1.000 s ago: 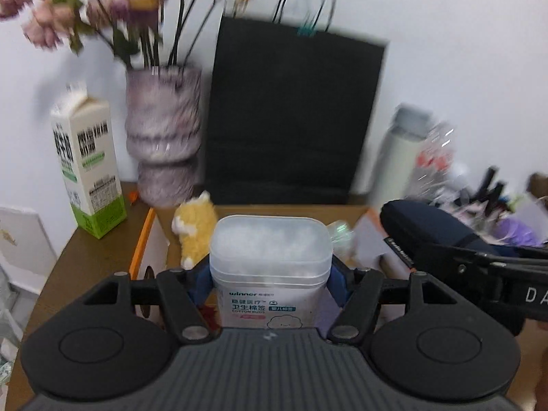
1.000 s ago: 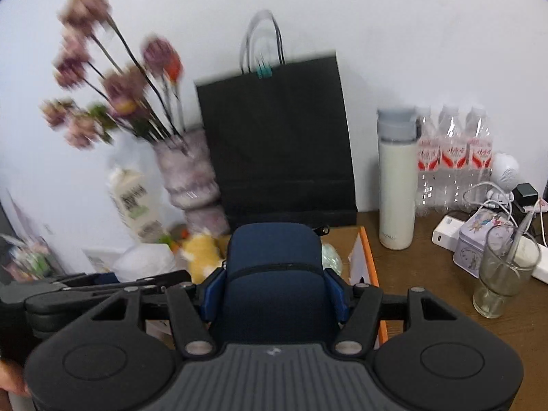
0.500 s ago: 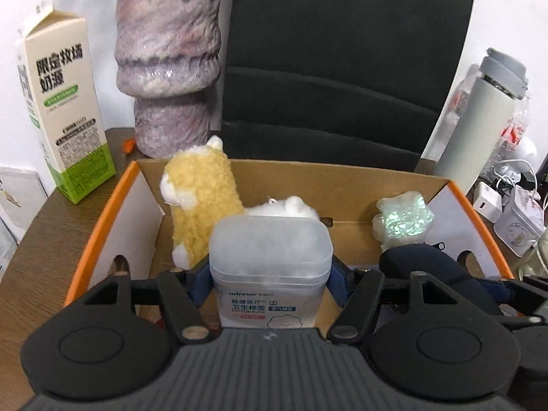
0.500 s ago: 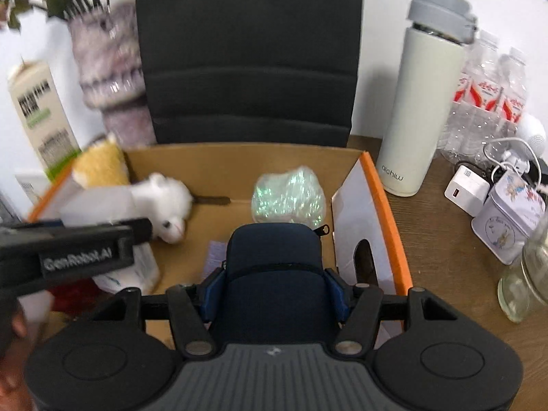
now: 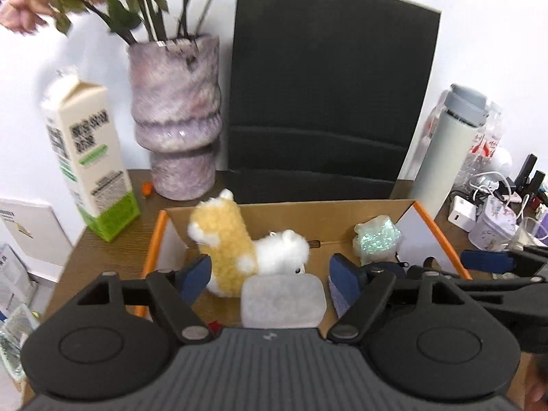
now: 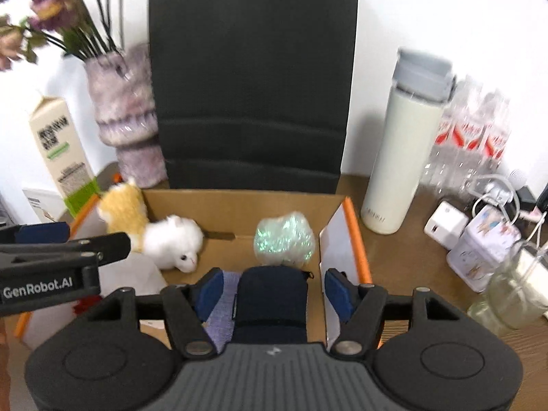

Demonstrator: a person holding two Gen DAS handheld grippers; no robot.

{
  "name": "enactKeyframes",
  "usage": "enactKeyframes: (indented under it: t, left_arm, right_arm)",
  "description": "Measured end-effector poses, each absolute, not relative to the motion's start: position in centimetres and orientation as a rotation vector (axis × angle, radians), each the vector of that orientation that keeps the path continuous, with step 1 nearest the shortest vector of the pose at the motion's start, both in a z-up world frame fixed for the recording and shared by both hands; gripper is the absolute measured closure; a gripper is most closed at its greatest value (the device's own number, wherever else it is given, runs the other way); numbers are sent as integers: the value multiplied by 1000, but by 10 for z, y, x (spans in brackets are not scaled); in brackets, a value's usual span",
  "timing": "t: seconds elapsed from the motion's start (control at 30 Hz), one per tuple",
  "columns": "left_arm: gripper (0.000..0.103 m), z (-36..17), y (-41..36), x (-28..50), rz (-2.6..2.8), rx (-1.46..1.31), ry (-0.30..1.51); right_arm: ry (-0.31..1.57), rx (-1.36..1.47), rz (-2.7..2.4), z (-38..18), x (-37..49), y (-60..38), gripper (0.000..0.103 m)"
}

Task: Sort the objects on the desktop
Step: 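Lower the tub and navy case into the box and open both tools, then withdraw both tools from the box toward the loose items on the table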

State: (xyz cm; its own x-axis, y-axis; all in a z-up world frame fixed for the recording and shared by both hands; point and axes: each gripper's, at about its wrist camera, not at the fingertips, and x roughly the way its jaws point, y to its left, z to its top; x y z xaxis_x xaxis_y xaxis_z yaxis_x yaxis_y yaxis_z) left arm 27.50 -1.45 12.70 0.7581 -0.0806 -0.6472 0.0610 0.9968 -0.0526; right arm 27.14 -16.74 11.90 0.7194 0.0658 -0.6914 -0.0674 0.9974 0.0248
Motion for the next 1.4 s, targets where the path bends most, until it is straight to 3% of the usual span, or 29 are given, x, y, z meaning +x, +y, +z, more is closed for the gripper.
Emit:
enactKeyframes:
  t: [0.13,0.3,0.67,1.03,1.4]
  left_arm:
    - [18,151,-9,246,-80,-15,676]
    - [9,162,-3,200,-80,-28,649]
    - [9,104,-5,72,-120,-163,690]
    - [7,56,-19,-86,-68,-43,591]
    - [7,34,-20,-119,-91,-57,652]
  right_arm:
    - [725,-21,83,142,244,-167,29]
    - [684,-25,110,155,202,-168,28]
    - [608,36,137,91,75,-177,26]
    - [541,14,152,39,-83,-193,22]
    - [516,-136,92,31,-132,-184,18]
